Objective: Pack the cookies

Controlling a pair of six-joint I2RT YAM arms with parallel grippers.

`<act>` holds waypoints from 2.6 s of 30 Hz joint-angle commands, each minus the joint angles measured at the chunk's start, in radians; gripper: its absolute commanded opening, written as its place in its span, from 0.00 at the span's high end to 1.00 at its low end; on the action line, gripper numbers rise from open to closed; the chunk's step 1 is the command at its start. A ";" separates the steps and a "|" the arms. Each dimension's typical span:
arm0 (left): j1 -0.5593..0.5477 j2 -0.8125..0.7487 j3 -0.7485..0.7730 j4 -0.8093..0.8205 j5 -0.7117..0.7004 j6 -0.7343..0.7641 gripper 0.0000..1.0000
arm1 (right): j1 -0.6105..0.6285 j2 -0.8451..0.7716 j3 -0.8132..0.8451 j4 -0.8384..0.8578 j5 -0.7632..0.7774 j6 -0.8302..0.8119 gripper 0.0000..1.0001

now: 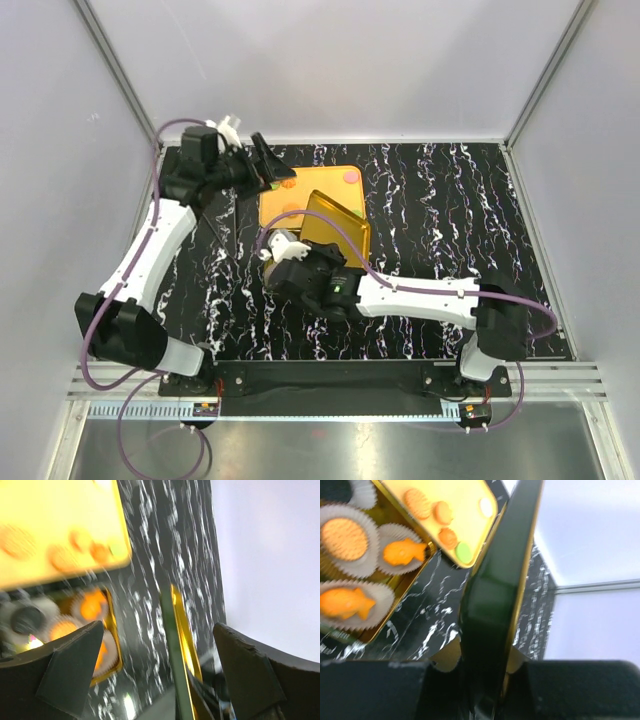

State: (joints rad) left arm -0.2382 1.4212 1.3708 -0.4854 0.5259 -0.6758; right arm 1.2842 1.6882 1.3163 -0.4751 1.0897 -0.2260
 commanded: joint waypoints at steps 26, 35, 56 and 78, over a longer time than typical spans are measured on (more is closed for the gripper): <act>0.076 -0.384 -0.315 -0.012 -0.380 0.137 0.01 | -0.637 -0.180 -0.109 0.650 -1.823 1.057 1.00; 0.076 -0.318 -0.375 -0.018 -0.449 0.150 0.01 | -0.648 0.040 -0.245 1.160 -1.890 1.329 1.00; 0.013 -0.127 -0.522 0.228 -0.343 0.045 0.01 | -0.717 0.389 -0.388 1.659 -1.952 1.527 1.00; -0.019 -0.008 -0.570 0.335 -0.227 0.044 0.02 | -0.776 0.510 -0.456 1.842 -1.982 1.600 0.96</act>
State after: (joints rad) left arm -0.2504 1.3979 0.7910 -0.2070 0.2672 -0.6403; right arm 0.5198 2.1799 0.8692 1.2797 -0.8837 1.3720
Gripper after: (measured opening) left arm 0.981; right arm 0.212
